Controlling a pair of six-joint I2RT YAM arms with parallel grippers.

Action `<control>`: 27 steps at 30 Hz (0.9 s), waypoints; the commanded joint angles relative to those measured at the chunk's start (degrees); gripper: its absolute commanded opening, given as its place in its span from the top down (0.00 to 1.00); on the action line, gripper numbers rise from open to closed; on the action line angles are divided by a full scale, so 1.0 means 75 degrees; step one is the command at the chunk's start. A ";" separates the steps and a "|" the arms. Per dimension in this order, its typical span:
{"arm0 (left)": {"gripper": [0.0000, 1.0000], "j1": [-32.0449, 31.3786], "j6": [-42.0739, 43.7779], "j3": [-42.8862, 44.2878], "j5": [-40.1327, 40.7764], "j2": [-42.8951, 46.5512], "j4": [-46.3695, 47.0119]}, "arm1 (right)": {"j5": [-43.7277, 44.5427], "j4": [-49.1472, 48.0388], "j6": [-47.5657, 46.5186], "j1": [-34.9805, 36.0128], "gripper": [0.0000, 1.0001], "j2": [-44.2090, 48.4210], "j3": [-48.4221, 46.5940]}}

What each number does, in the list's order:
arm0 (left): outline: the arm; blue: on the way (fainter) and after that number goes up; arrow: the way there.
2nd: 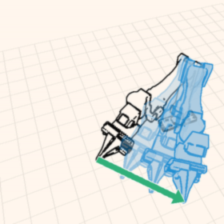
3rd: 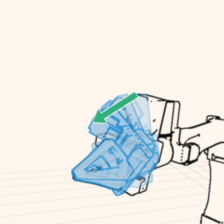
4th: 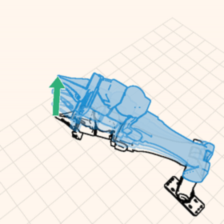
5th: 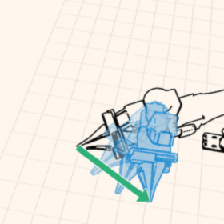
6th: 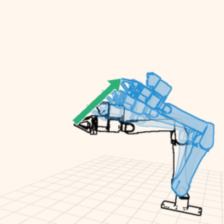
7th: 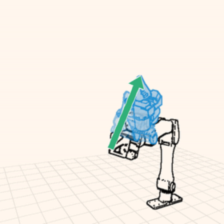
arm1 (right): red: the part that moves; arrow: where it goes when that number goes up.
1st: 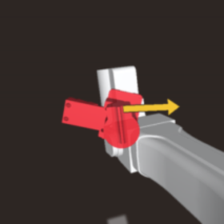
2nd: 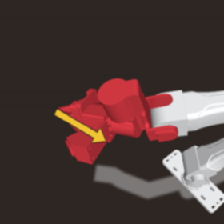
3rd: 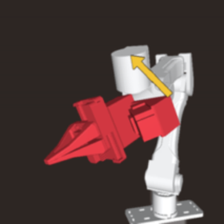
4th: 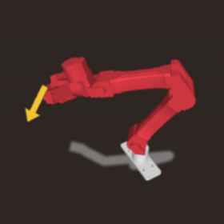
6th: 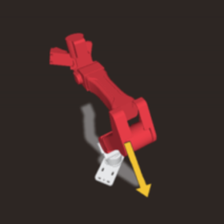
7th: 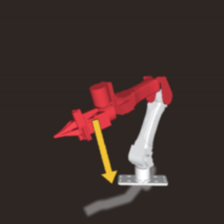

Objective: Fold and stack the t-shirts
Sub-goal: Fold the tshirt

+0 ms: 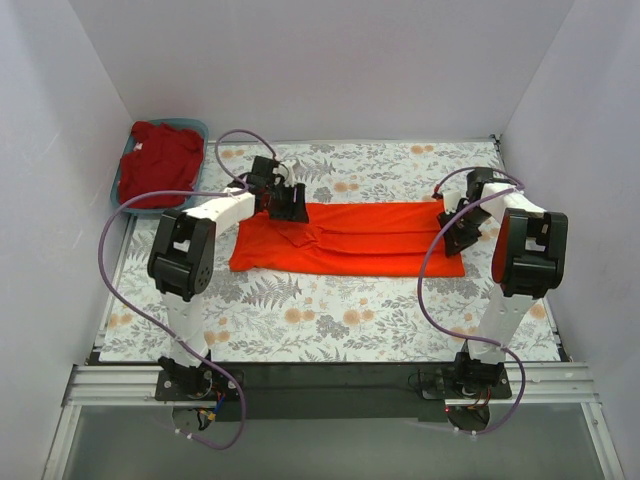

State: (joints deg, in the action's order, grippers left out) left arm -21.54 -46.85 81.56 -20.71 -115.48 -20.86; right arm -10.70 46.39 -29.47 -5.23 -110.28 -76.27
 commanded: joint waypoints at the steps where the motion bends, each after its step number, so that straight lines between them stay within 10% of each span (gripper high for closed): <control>1: 0.48 0.0609 -0.0374 -0.0245 0.0266 0.1075 0.0859 | -0.0037 -0.0162 0.0110 -0.0075 0.66 0.0453 -0.0038; 13: 0.54 0.1489 0.1122 -0.0820 -0.0919 0.2061 -0.2348 | -0.1116 0.0318 -0.0453 0.0416 0.70 0.0631 -0.0225; 18: 0.55 0.1630 0.1828 -0.1229 -0.0275 0.2190 -0.4094 | -0.0953 0.0400 -0.0628 0.0686 0.70 0.0057 -0.0658; 27: 0.56 0.1817 0.2051 -0.1524 0.1668 0.1383 -0.3676 | -0.0040 0.0284 -0.0792 0.0897 0.71 -0.0671 -0.0741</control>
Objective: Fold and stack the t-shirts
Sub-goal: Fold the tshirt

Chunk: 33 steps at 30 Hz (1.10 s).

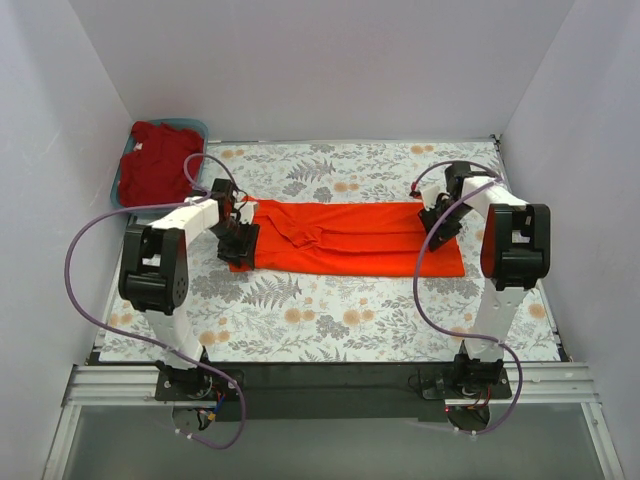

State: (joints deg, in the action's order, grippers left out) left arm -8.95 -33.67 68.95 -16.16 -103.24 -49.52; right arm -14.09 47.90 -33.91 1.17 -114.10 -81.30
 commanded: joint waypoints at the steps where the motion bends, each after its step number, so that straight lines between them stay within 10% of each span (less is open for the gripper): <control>1: 0.56 0.0185 0.0364 0.0251 0.1228 -0.0587 0.0250 | 0.0506 0.0024 -0.0213 0.0043 0.71 -0.0219 -0.0024; 9: 0.56 0.0397 0.0962 0.2663 0.1990 -0.2767 0.0777 | 0.0683 -0.0024 -0.0459 0.0429 0.72 0.0376 0.1227; 17: 0.53 0.0607 0.0496 0.7400 0.1208 -0.4611 0.1289 | -0.1649 0.1055 -0.0612 0.0747 0.70 0.2440 0.0859; 33: 0.49 -0.0505 -0.0666 0.3850 -0.0645 -0.2101 0.1774 | -0.0009 0.0457 -0.0365 0.0746 0.77 -0.0043 -0.0762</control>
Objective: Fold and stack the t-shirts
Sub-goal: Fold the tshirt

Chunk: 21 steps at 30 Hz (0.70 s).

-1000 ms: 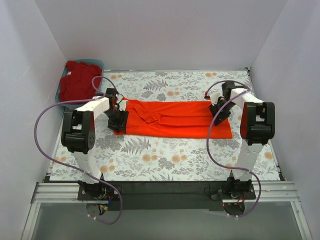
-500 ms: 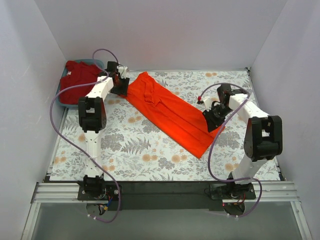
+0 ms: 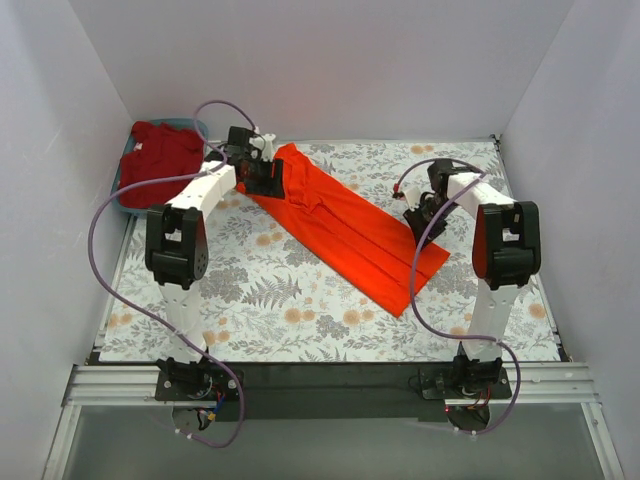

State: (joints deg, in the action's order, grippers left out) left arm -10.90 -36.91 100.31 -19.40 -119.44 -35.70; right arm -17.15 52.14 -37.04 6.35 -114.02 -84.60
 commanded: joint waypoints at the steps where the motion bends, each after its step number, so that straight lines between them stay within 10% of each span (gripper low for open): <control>1: 0.49 -0.0281 -0.0386 -0.0320 -0.0180 0.0011 -0.0079 | 0.0574 -0.0120 0.0028 0.0091 0.77 -0.0172 -0.0264; 12: 0.49 -0.0586 -0.0505 0.0719 0.0910 -0.1019 -0.0571 | 0.1337 -0.0459 -0.0476 0.1180 0.80 0.1007 0.2395; 21: 0.49 -0.0855 0.0138 0.2954 0.0900 -0.2928 -0.1180 | -0.0580 -0.0038 -0.0031 0.4445 0.76 0.3000 0.3429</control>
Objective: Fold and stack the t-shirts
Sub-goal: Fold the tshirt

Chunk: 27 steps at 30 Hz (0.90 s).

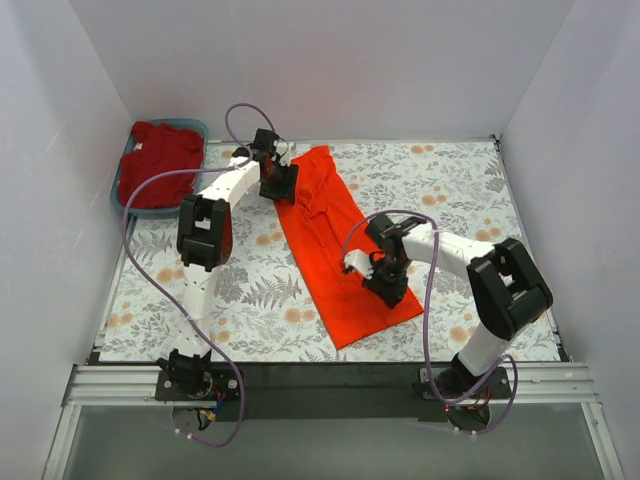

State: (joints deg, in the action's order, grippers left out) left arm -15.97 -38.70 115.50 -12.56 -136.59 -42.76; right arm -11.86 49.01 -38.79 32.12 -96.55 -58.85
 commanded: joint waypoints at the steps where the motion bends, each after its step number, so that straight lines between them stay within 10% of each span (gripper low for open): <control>1: 0.49 -0.0284 0.0460 0.1284 -0.0199 -0.0875 -0.0379 | -0.1487 0.0390 0.0284 0.1177 0.76 0.0756 -0.0086; 8: 0.49 -0.0707 0.0941 0.2274 -0.0740 -0.1780 0.0648 | -0.1935 0.0250 0.0601 0.0992 0.75 0.1061 -0.1035; 16: 0.41 -0.0508 0.0308 0.1967 -0.0260 -0.0633 0.2806 | -0.0893 -0.0265 0.0167 0.0323 0.76 0.0511 -0.0615; 27: 0.26 0.0299 -0.0042 0.0259 -0.2003 0.1641 0.2329 | -0.0738 -0.0851 0.0624 0.0721 0.78 -0.0567 -0.0004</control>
State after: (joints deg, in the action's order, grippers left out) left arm -16.43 -37.26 120.95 -20.27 -134.04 -24.25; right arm -16.23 45.89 -35.59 36.10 -98.41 -59.27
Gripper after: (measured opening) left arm 0.726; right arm 0.217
